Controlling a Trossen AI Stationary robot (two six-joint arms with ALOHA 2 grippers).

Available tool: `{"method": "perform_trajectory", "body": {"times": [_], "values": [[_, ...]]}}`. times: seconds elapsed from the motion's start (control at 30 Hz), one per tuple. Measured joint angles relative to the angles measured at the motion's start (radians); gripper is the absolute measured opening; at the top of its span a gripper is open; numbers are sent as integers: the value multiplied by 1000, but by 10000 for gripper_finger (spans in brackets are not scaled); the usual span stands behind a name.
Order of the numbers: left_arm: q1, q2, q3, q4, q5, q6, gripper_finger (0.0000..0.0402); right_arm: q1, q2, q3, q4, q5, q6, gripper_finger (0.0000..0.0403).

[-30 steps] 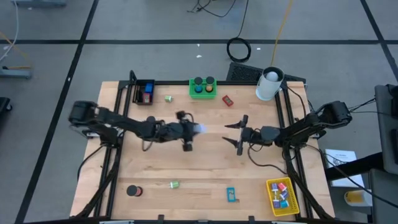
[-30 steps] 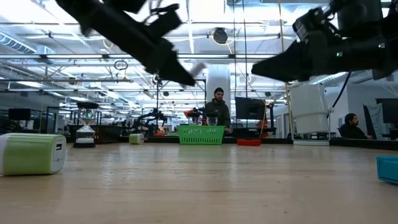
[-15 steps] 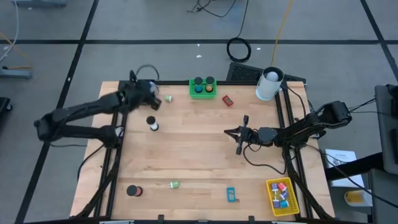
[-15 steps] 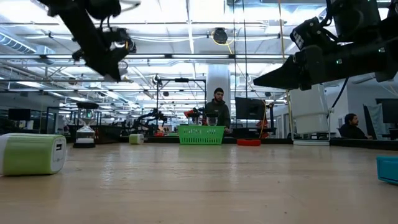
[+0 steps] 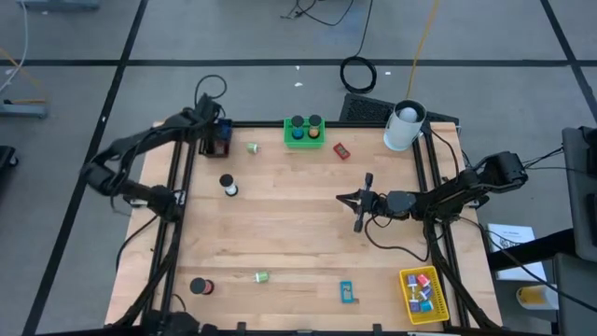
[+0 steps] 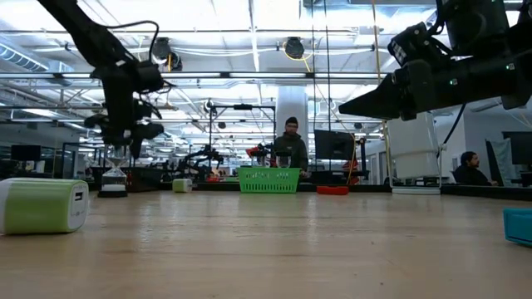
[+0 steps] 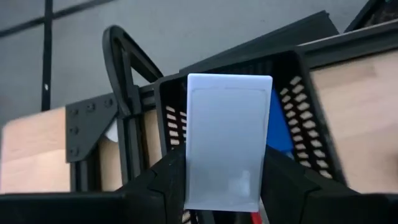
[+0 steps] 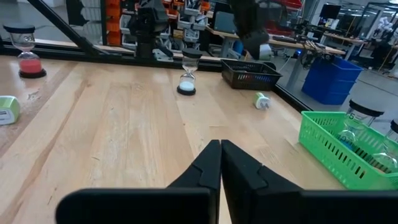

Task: Pick & Place Office items
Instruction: Put the white digital clock into the black basket, then put the white hourglass into the green basket

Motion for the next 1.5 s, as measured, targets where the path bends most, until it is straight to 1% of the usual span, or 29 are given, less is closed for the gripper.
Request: {"method": "perform_trajectory", "body": {"times": [0.17, 0.3, 0.4, 0.57, 0.8, 0.83, 1.0, 1.07, 1.13, 1.2, 1.3, 1.4, 1.5], "values": [[20, 59, 47, 9, 22, -26, 161, 0, 0, 0, -11, -1, 9, 2], [42, 123, 93, -22, 15, -55, 161, 0, 0, 0, -18, -1, 18, 1], [58, 192, 131, -70, 12, -66, 161, 0, 0, 0, -15, -3, 21, 2], [62, 273, 193, -112, 9, -83, 161, 0, 0, 0, -15, -30, 22, 1], [62, 302, 201, -110, -9, -96, 163, 1, 0, 0, -15, -31, 22, 1], [62, 303, 201, -110, -10, -90, 171, 1, 0, 0, -16, -31, 22, 1], [60, 302, 201, -108, -17, -75, 241, 1, 0, 0, -15, -31, 22, 1], [60, 302, 201, -116, -34, -42, 256, 1, 0, 0, -15, -31, 22, 1], [64, 292, 201, -139, -57, -6, 259, 1, 0, 0, -15, -31, 22, 1], [66, 266, 201, -147, -60, 16, 253, 1, 0, 0, -15, -31, 21, 1], [65, 211, 201, -158, -67, 48, 231, 1, 0, 0, -16, -31, 19, 1], [44, 143, 201, -187, -62, 96, 199, 1, 0, 0, -21, -31, 18, 1], [1, 63, 195, -222, -71, 141, 155, 1, 0, 0, -31, -31, 17, 1]]}}
